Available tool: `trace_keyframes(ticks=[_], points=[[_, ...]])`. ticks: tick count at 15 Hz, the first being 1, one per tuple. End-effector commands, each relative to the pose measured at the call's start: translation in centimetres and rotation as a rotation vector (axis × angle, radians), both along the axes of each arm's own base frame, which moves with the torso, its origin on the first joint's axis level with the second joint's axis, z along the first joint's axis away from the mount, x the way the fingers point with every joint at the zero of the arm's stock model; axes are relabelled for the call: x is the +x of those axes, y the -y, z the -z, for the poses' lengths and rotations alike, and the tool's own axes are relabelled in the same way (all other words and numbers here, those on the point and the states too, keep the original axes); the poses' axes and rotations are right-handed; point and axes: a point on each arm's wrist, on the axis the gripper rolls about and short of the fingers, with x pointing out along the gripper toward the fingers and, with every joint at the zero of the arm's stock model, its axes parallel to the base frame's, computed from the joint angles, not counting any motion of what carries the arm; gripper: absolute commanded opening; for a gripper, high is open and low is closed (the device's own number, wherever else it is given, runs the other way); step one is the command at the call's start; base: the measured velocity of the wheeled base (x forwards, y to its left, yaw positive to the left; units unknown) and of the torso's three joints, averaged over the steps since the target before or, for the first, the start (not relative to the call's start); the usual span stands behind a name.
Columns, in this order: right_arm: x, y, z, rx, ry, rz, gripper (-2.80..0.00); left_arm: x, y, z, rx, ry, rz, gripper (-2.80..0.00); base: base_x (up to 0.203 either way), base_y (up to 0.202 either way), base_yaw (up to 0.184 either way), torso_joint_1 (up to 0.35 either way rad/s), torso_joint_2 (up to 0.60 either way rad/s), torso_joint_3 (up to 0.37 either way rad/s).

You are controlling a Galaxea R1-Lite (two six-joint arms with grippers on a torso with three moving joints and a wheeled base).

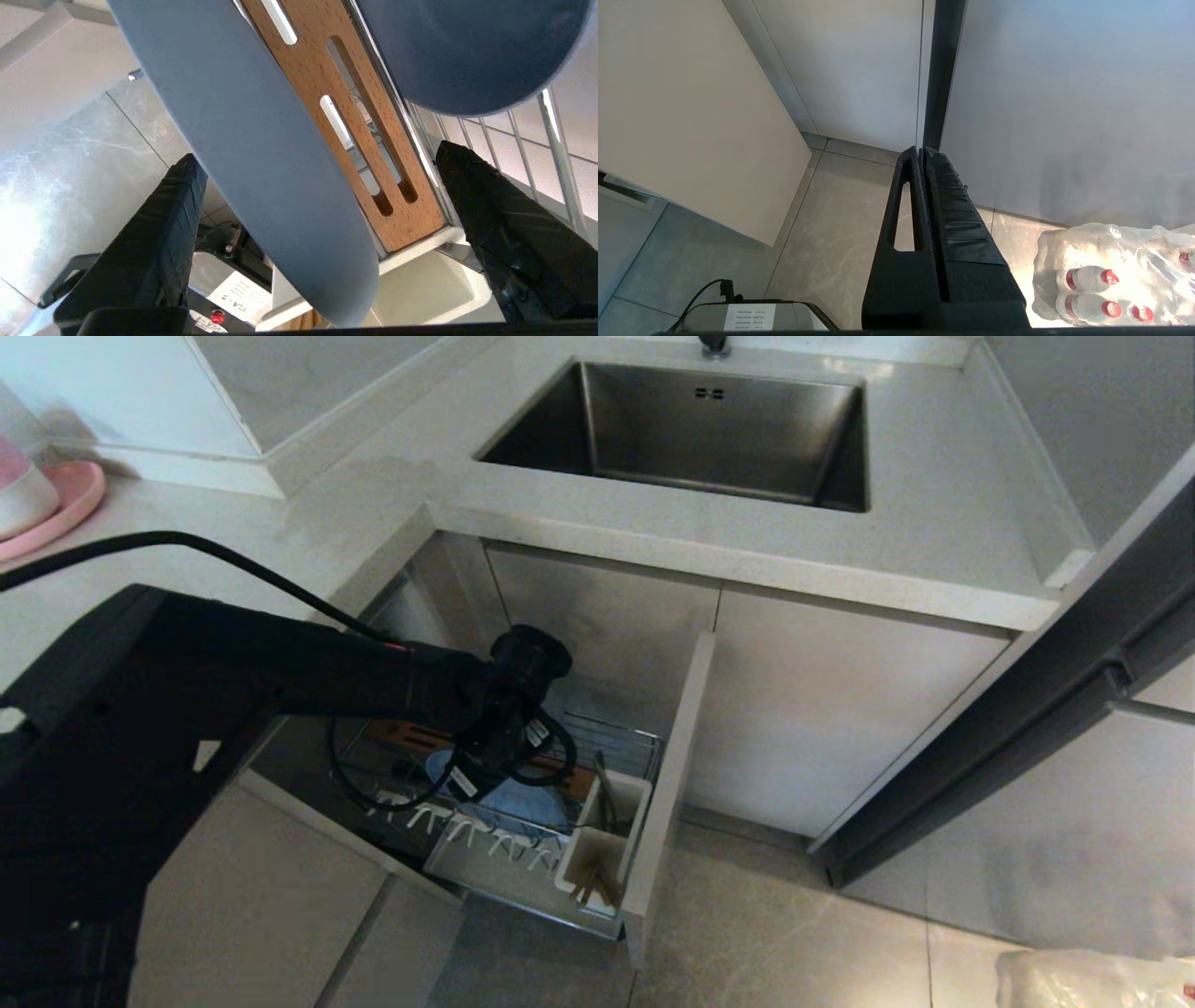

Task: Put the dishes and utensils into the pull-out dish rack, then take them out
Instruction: Take the plate out of the cupboard

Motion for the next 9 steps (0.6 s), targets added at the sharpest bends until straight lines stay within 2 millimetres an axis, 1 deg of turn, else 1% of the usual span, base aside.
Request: trace_keyframes(ticks=[1,2,3,9], points=[[0.01,0.0,0.0,0.0,0.0,0.0,-2.8,0.03,-0.04,0.03,0.001,0.0,-0.005,0.0,0.0,0.0,0.0,0.0,0.0,0.0],[0.0,0.0,0.0,0.0,0.001,0.0,-2.8,0.04,-0.03,-0.01,0.001,0.001,-0.004,0.0,0.0,0.0,0.0,0.0,0.0,0.0],[0.01,0.0,0.0,0.0,0.0,0.0,-2.8,0.03,-0.03,0.0,0.003,-0.001,-0.003,-2.8,0.0,0.0,0.0,0.0,0.0,0.0],[0.01,0.0,0.0,0.0,0.0,0.0,-2.8,-0.03,0.0,-0.16,0.002,0.002,-0.002,-2.8,0.0,0.0,0.0,0.0,0.0,0.0]])
